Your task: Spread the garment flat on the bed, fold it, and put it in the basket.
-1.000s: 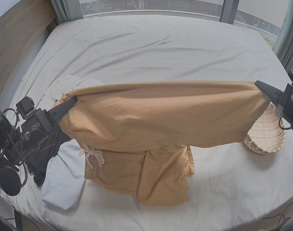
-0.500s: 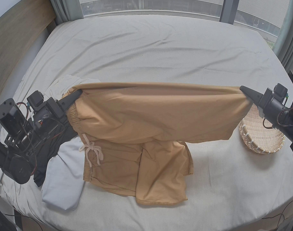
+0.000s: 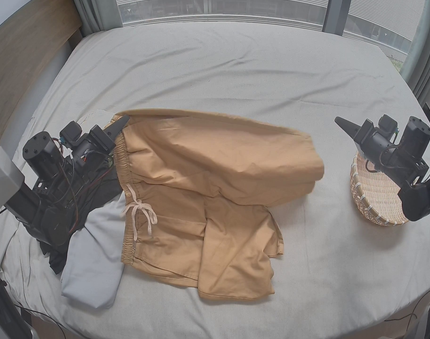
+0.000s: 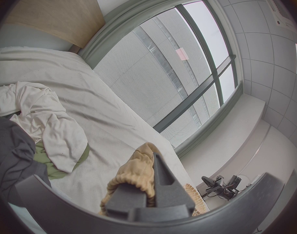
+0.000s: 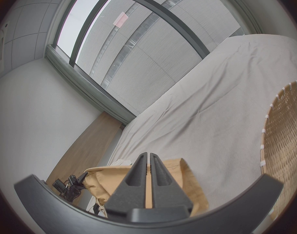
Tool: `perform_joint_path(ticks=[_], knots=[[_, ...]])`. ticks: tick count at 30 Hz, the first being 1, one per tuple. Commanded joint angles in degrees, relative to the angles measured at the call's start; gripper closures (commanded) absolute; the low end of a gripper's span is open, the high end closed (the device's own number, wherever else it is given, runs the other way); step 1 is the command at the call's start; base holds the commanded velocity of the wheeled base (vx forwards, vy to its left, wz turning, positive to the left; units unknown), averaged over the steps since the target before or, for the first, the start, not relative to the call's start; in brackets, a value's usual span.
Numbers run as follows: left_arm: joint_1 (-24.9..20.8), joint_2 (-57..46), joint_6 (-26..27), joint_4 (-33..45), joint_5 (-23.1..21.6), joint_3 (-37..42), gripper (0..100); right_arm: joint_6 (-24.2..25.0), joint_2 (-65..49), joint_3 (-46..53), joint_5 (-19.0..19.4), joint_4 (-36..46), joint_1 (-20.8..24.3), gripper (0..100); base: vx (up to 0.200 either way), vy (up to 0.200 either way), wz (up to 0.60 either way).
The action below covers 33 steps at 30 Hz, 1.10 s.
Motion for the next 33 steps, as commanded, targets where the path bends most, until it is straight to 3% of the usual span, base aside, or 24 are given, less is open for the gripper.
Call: perform_joint_path(ticks=[1,10,11,22,29,33], knots=[[-0.6,5.2,0.1,0.1,0.0,-4.3,100,0.0,5.1,-4.5,0.1,0.0,0.0,100,0.000,0.000,0.00],[-0.6,9.7,1.3,1.8,-0.4,-7.5,100,0.0,6.2,-4.3,0.2,-0.1,0.4,100,0.000,0.000,0.00],[-0.6,10.3,1.4,2.2,-0.4,-7.5,0,0.0,6.2,-4.0,0.3,-0.1,0.4,100,0.000,0.000,0.00],[2.1,7.5,2.0,6.6,0.4,-4.1,0,-0.3,4.0,7.4,0.2,-5.4,2.7,100,0.000,0.000,0.00],[5.7,2.2,10.8,5.2,0.1,7.0,0,-0.5,3.8,22.0,0.4,-8.4,7.9,100,0.000,0.000,0.00],[6.7,-1.2,11.5,3.7,-0.5,11.6,0,-0.3,5.7,26.5,0.3,-12.1,10.9,100,0.000,0.000,0.00]])
